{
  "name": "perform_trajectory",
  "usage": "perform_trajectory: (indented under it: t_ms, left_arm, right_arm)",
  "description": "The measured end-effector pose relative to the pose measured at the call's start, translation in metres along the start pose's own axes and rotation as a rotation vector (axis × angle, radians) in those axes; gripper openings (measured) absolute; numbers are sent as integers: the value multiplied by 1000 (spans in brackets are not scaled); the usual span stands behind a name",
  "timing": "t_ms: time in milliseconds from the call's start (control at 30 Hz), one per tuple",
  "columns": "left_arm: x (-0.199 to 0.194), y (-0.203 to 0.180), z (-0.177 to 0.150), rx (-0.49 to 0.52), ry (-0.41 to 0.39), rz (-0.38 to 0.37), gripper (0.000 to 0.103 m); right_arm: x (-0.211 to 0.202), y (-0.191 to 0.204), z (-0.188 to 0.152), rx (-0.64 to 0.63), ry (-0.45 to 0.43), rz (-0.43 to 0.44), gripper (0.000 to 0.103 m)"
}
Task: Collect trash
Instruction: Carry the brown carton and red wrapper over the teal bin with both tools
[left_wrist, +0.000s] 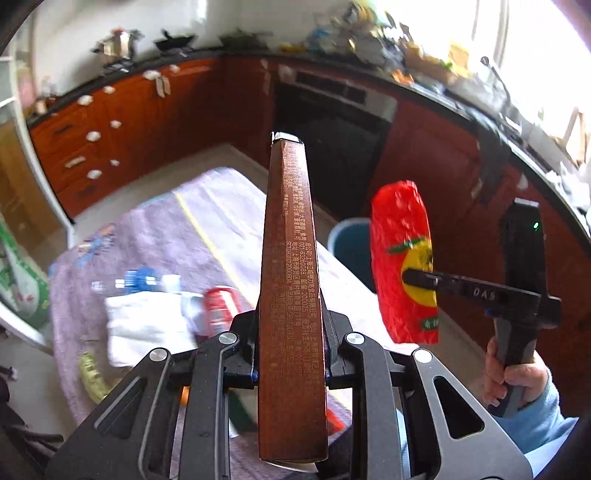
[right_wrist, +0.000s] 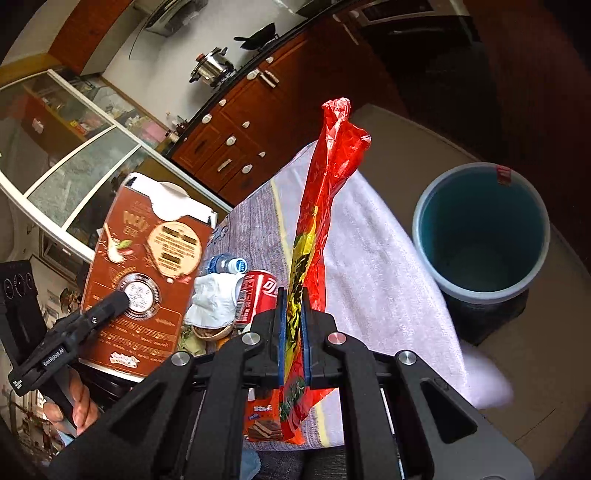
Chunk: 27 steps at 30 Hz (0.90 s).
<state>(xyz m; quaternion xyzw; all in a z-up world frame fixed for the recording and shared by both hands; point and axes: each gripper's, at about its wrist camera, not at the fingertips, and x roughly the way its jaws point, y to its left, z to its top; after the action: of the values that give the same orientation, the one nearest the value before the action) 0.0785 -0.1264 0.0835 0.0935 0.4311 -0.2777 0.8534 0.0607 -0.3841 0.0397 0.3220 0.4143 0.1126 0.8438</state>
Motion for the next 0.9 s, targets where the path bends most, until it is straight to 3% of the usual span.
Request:
perform_trajectory:
  t_ms: [167, 333, 467, 667, 800, 900]
  left_arm:
    - [82, -62, 27, 115, 158, -92, 23]
    - [168, -113, 51, 174, 332, -169, 23]
    - [236, -133, 68, 191, 433, -140, 23]
    - [314, -134, 85, 145, 531, -112, 24]
    - [327, -124, 90, 128, 525, -77, 52]
    - [326, -118, 95, 146, 499, -64, 59]
  right_arm:
    - [-17, -52, 4, 95, -51, -73, 6]
    - [-14, -107, 4, 210, -30, -140, 6]
    - [0, -142, 7, 274, 7, -168, 6]
    - [27, -181, 24, 342, 62, -193, 6]
    - [46, -201, 33, 376, 102, -219, 6]
    - [57, -208, 36, 380, 122, -222, 7]
